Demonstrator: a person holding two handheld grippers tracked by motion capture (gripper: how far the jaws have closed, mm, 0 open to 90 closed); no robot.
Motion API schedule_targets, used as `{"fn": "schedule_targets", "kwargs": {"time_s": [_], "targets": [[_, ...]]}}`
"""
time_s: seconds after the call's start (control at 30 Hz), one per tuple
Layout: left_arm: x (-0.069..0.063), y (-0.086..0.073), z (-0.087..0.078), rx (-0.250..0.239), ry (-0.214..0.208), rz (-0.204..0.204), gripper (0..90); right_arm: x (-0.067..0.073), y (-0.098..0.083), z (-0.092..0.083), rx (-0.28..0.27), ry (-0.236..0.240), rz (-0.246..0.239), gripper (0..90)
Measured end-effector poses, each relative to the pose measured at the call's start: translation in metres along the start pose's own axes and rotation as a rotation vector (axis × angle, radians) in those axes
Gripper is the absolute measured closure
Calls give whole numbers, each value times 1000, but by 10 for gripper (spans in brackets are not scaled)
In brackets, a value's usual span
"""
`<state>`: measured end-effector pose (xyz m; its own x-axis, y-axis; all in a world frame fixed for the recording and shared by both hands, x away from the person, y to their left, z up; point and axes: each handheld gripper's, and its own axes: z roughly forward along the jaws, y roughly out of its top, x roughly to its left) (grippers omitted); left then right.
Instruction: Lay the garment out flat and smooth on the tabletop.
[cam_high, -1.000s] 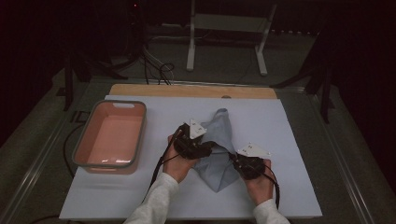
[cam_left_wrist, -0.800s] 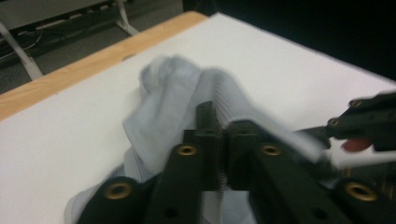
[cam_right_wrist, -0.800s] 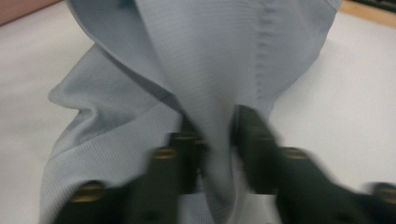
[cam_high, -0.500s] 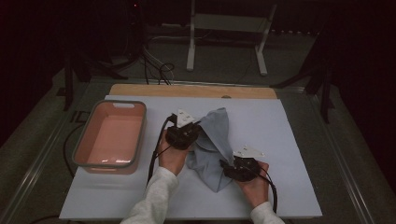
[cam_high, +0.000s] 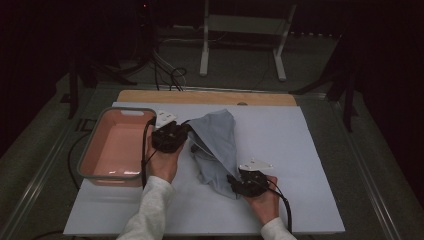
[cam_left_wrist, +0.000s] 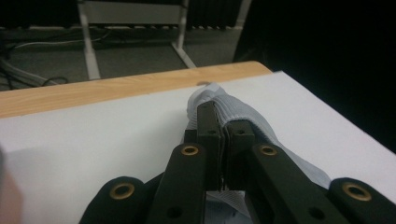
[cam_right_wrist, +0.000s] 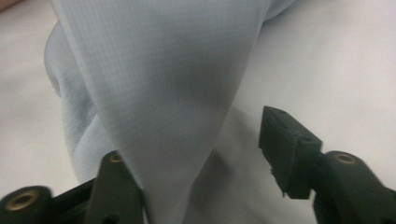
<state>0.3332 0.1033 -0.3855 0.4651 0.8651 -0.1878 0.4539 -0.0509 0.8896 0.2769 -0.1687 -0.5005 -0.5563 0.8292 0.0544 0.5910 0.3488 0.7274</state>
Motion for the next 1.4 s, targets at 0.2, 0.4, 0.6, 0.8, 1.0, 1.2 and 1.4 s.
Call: {"fn": "schedule_targets", "kwargs": {"time_s": [0.2, 0.4, 0.6, 0.8, 1.0, 1.2, 1.4], "targets": [[11, -3, -6, 7, 15, -17, 886, 3, 0, 4, 41, 44, -68, 816], [13, -11, -4, 29, 16, -13, 885, -14, 7, -1, 43, -11, -71, 852], [11, -18, 0, 62, 6, 5, 885, -34, 11, -8, 25, -66, -39, 857], [4, -25, 9, 96, -64, 24, 884, -60, 15, -18, -8, -136, 0, 862], [-3, -31, 18, 129, -100, 48, 884, -80, 22, -28, -17, -192, 4, 864], [-12, -40, 25, 164, -128, 68, 884, -97, 32, -38, -36, -252, -4, 863], [-19, -49, 28, 189, -158, 88, 885, -108, 44, -53, -68, -307, -26, 858]]}}
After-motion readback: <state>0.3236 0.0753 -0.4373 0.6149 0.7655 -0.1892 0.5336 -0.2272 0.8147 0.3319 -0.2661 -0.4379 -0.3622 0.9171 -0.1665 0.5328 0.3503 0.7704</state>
